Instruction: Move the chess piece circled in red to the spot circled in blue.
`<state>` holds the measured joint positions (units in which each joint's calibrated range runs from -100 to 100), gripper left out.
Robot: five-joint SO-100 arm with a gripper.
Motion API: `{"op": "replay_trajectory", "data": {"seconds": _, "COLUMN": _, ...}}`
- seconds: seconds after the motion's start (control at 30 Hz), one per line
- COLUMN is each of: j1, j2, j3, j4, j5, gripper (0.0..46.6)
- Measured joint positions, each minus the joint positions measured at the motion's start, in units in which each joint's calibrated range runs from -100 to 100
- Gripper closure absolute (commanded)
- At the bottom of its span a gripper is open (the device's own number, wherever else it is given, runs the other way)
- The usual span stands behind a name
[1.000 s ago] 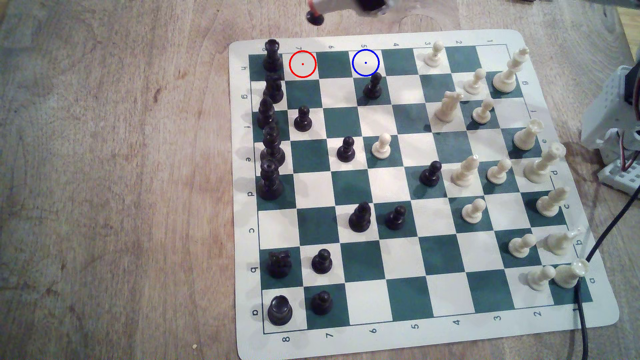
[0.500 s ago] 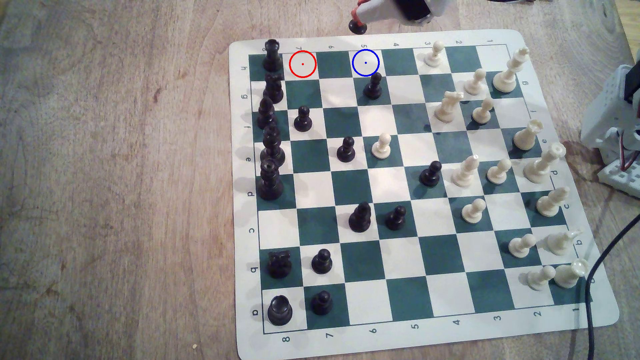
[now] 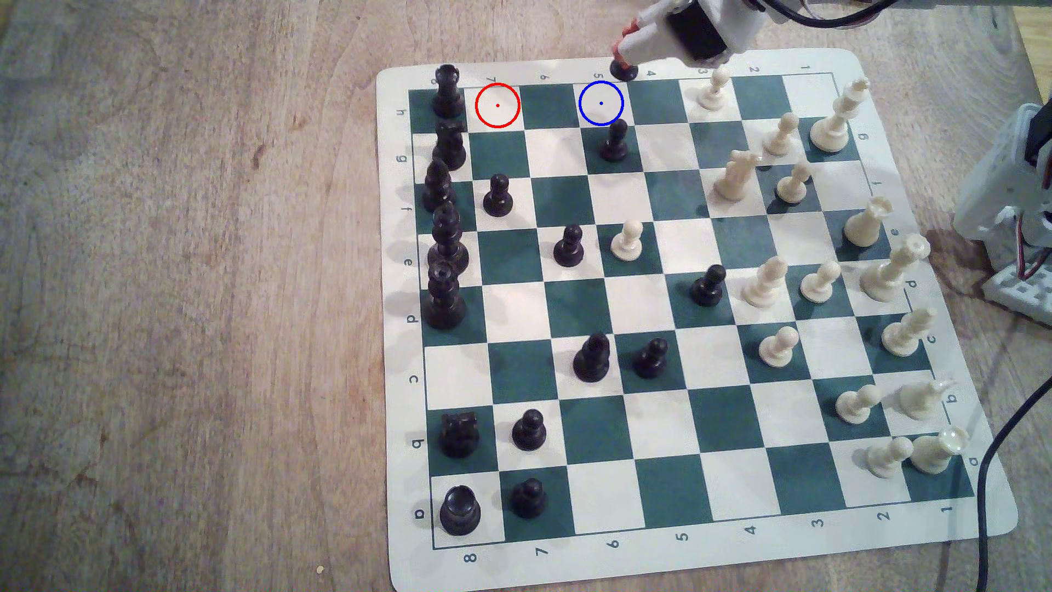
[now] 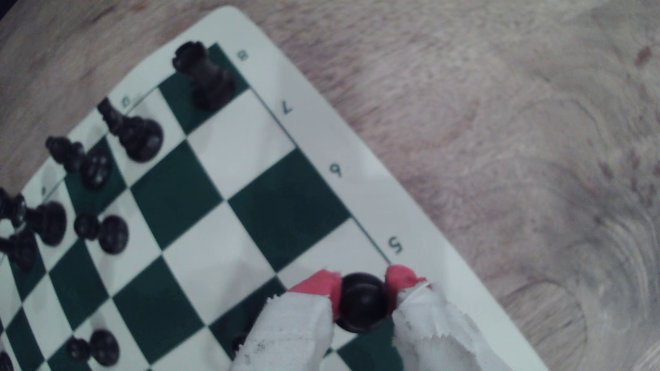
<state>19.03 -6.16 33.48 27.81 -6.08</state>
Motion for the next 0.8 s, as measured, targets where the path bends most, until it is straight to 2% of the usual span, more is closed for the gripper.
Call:
{"op": "replay_trajectory", "data": {"seconds": 0.3, "j1": -1.4, "j2": 0.17, "j3": 0.09, "j4": -1.51, "j5": 0.0, "gripper": 46.3}}
{"op": "replay_trajectory", "data": {"seconds": 0.8, "j1": -1.77, "j2": 8.63, "j3": -2.08, "j4": -3.27, "j5": -0.29, "gripper": 46.3}}
